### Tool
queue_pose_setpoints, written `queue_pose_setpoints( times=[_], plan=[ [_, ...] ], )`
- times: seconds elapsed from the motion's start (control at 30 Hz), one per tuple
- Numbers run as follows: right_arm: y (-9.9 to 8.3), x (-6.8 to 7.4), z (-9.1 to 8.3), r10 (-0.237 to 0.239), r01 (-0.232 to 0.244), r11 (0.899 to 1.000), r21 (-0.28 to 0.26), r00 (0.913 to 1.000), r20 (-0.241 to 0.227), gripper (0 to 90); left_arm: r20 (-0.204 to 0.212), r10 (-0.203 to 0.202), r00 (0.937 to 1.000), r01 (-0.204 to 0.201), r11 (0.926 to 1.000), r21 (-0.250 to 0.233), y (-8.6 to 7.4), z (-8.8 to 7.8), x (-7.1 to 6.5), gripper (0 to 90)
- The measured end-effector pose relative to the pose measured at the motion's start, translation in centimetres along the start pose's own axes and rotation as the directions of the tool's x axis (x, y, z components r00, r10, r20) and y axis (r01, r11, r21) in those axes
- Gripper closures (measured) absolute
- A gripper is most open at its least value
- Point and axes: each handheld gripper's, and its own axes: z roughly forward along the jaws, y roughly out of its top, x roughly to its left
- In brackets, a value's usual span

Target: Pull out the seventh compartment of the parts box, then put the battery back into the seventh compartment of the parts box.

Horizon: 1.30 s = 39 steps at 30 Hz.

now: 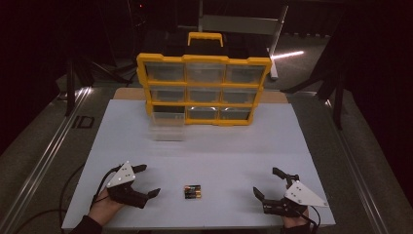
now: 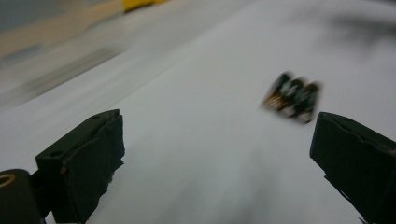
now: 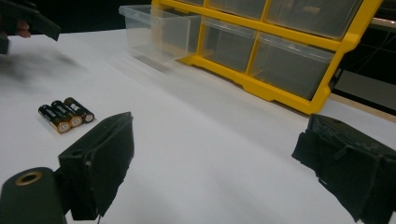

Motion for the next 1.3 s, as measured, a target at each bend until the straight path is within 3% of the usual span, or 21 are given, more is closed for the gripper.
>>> queue_pose_setpoints(
  times=[0.03, 0.07, 0.1, 0.17, 0.2, 0.3, 0.33, 0.43, 0.6, 0.83, 1.03, 1.13, 1.3],
  plan=[
    [0.0, 0.0, 0.0, 0.002, -0.002, 1.0, 0.002, 1.0, 0.0, 9.3, 0.012, -0.009, 0.9999, 0.009, 1.0, 0.0, 0.1, 0.0, 0.0, 4.1],
    [0.0, 0.0, 0.0, 0.002, -0.002, 1.0, 0.002, 1.0, 0.0, 9.3, 0.016, 0.004, 0.9999, -0.003, 0.9998, -0.018, 0.1, 0.0, 0.0, 5.0],
    [0.0, 0.0, 0.0, 0.001, -0.001, 1.0, 0.003, 1.0, -0.001, 9.4, 0.0, 0.048, 0.9988, -0.048, 0.9982, -0.036, 0.1, 0.0, -0.1, 5.6],
    [0.0, 0.1, 0.0, -0.002, 0.002, 1.0, 0.002, 1.0, 0.0, 9.3, -0.008, 0.053, 0.9986, -0.053, 0.9979, -0.036, 0.1, 0.0, -0.2, 6.2],
    [0.0, 0.1, 0.0, -0.004, 0.004, 1.0, 0.0, 1.0, 0.0, 9.3, -0.024, 0.001, 0.9997, -0.001, 0.9999, 0.012, 0.1, 0.1, 0.0, 5.2],
    [0.0, 0.0, 0.0, -0.001, 0.001, 1.0, 0.003, 1.0, 0.0, 9.3, -0.019, -0.018, 0.9997, 0.018, 0.9998, 0.001, -0.1, 0.1, 0.1, 3.9],
    [-0.1, 0.0, 0.1, -0.001, 0.001, 1.0, 0.003, 1.0, 0.0, 9.4, -0.033, -0.052, 0.9981, 0.053, 0.9986, 0.011, 0.0, 0.0, 0.2, 1.1],
    [-0.1, 0.0, 0.1, -0.003, 0.003, 1.0, 0.005, 1.0, -0.001, 9.3, -0.055, -0.075, 0.9957, 0.075, 0.9972, 0.003, 0.1, -0.2, 0.3, 0.0],
    [-0.1, 0.0, 0.1, -0.008, 0.008, 1.0, 0.006, 1.0, -0.002, 9.3, -0.097, -0.062, 0.9934, 0.06, 0.998, -0.022, 0.2, -0.5, 0.4, 0.0],
    [-0.1, 0.1, 0.1, -0.007, 0.007, 1.0, 0.005, 1.0, -0.004, 9.3, -0.088, -0.061, 0.9942, 0.059, 0.9981, -0.018, 0.4, -0.5, 0.3, 0.0],
    [0.0, 0.1, 0.0, -0.004, 0.004, 1.0, 0.003, 1.0, 0.0, 9.3, -0.078, -0.085, 0.9933, 0.08, 0.9943, -0.071, 0.8, -1.0, 0.6, 0.0],
    [0.1, 0.1, 0.0, -0.005, 0.005, 1.0, 0.002, 1.0, 0.002, 9.4, -0.082, -0.073, 0.9939, 0.066, 0.994, -0.087, 1.1, -1.2, 0.7, 0.0],
    [0.0, 0.1, 0.1, -0.003, 0.003, 1.0, 0.009, 1.0, 0.0, 9.3, -0.055, -0.053, 0.9971, 0.048, 0.9946, -0.092, 2.4, -1.4, 0.6, 0.0]
  ],
)
